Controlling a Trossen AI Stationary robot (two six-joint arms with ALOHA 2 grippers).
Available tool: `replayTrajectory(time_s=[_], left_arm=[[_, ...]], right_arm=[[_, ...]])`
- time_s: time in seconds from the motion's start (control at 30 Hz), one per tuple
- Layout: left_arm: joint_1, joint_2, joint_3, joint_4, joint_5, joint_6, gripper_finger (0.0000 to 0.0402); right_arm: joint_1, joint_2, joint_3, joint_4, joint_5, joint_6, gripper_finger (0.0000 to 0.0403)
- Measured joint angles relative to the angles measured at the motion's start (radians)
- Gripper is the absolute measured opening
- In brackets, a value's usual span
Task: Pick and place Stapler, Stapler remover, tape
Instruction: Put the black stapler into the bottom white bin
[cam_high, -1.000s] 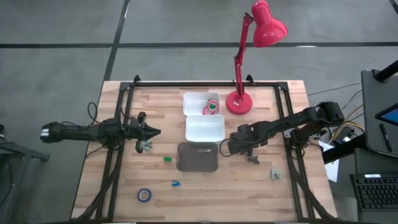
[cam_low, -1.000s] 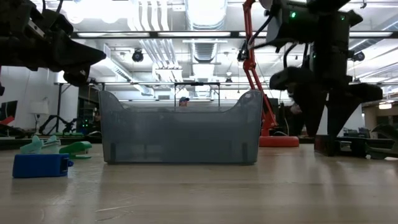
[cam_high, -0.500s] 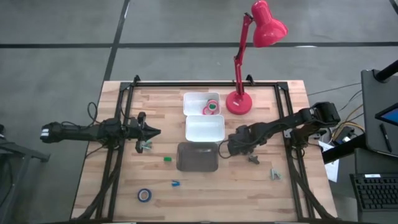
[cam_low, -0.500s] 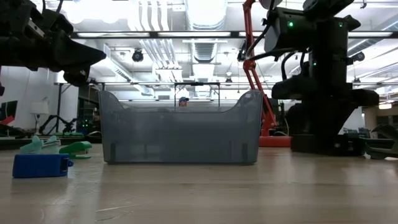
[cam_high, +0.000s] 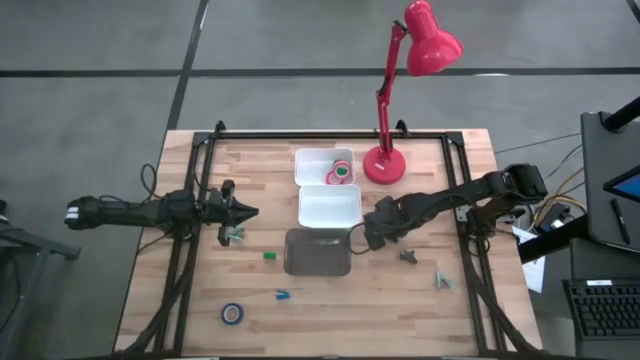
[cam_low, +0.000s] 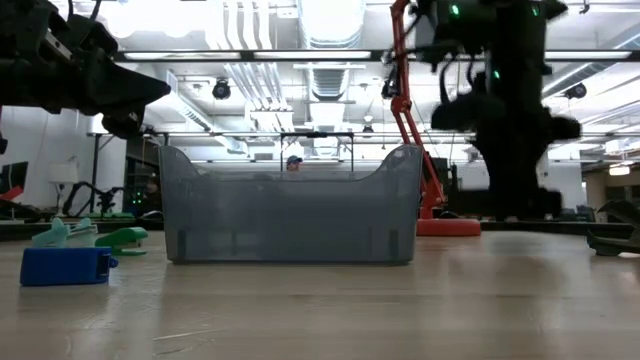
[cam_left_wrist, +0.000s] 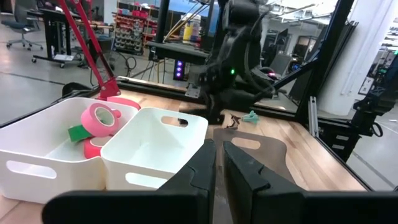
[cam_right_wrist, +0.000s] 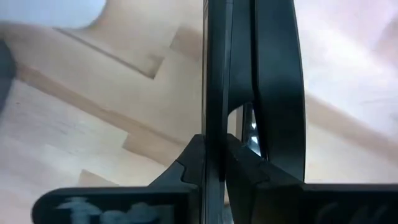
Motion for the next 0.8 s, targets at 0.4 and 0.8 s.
replayTrajectory(time_s=[0.4,0.8], left_arm=[[0.0,0.0,0.0,-0.001,0.0,0.0,0.003],[0.0,0.0,0.0,-0.001,0.0,0.0,0.003]], right_arm=[[0.0,-0.001,0.402,-0.122,0.313,-0.249,0.0027],[-0.003,0.002,0.377,0.385,0.335,-0.752,0.0027]])
